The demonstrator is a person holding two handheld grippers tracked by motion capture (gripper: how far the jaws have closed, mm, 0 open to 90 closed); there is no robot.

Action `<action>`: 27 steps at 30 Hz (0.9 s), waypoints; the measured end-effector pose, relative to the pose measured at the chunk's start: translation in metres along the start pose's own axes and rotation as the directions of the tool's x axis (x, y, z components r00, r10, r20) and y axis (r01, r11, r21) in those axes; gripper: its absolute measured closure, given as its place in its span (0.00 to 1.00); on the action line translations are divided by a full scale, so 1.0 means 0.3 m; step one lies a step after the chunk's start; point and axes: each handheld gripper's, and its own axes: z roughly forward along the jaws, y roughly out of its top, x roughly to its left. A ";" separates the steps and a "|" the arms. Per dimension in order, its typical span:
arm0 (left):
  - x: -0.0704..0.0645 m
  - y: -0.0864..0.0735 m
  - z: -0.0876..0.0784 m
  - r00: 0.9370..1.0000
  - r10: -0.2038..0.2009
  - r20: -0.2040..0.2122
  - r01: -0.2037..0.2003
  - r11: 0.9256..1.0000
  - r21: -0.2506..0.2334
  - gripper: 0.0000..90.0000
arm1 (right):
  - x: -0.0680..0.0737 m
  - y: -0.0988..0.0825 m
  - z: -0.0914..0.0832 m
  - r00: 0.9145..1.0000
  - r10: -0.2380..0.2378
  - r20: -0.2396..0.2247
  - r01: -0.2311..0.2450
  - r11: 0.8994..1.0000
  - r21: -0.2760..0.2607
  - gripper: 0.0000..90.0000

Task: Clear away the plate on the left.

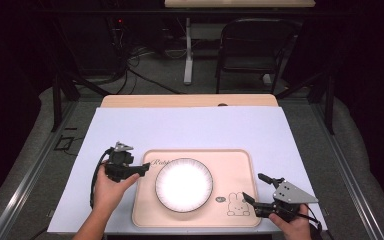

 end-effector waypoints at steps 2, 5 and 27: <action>0.011 -0.024 -0.013 1.000 0.006 -0.017 -0.007 1.000 -0.022 0.36 | 0.000 0.000 0.001 1.000 0.001 0.000 -0.001 1.000 0.001 0.23; 0.021 -0.052 -0.025 1.000 -0.001 -0.017 0.000 0.999 -0.048 0.36 | 0.001 0.000 0.001 1.000 0.002 0.001 -0.002 1.000 0.001 0.23; 0.066 -0.166 -0.022 0.998 -0.029 -0.052 0.022 0.992 -0.128 0.37 | 0.000 0.000 0.005 1.000 0.002 -0.005 -0.002 1.000 0.005 0.23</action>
